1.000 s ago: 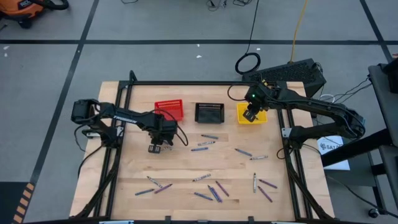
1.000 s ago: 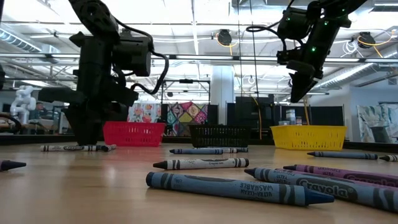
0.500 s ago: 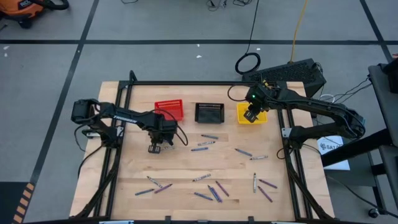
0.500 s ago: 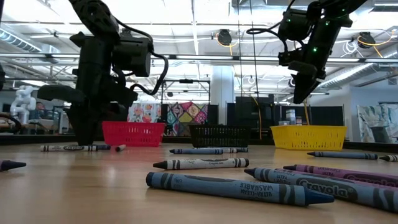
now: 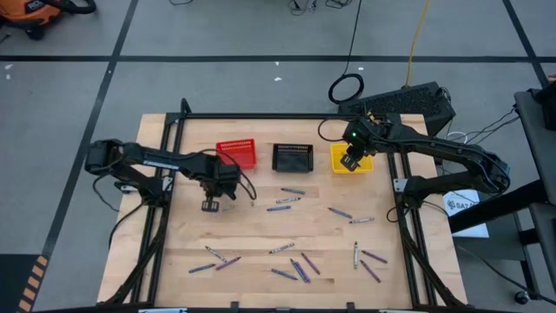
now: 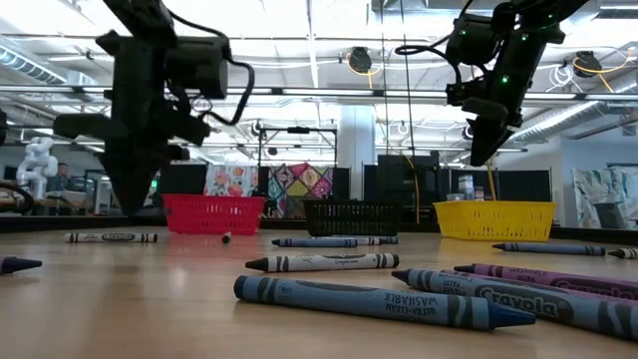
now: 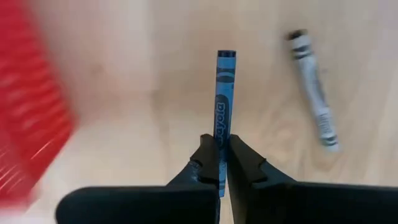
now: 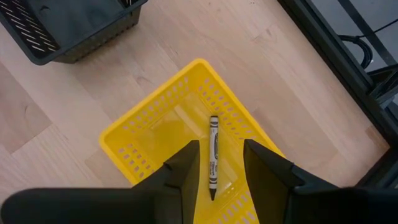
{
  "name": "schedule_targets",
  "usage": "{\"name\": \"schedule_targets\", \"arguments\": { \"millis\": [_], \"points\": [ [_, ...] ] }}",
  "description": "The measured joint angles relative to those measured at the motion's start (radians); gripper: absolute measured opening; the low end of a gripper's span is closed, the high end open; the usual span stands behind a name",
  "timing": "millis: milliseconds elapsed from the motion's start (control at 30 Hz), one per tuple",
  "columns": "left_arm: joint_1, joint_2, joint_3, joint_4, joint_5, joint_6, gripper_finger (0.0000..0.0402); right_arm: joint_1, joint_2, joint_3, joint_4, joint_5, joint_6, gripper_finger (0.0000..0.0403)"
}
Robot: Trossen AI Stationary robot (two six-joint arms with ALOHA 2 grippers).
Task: Sort crayons
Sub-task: Put the blue crayon into the red bin, then put the violet crayon into the black bin
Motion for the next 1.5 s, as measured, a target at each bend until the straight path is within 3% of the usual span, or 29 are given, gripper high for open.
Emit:
{"name": "schedule_targets", "arguments": {
  "millis": [433, 800, 1067, 1367, 1500],
  "points": [
    [0.16, -0.159, 0.002, 0.218, -0.154, 0.017, 0.0001, 0.0, 0.0, 0.0, 0.0, 0.0, 0.0, 0.0112],
    [0.334, -0.089, 0.004, 0.288, -0.106, 0.141, 0.0002, 0.0, 0.0, 0.0, 0.0, 0.0, 0.012, 0.0112],
    [0.376, -0.036, 0.004, 0.309, -0.103, 0.184, 0.0002, 0.0, 0.0, 0.0, 0.0, 0.0, 0.019, 0.0112],
    [0.374, -0.037, 0.005, 0.324, -0.102, 0.184, 0.0064, 0.0, 0.0, 0.0, 0.0, -0.005, 0.023, 0.0112],
    [0.374, -0.037, 0.005, 0.324, -0.102, 0.183, 0.0077, 0.002, 0.0, 0.0, 0.0, -0.084, 0.034, 0.0112]
  ]
}}
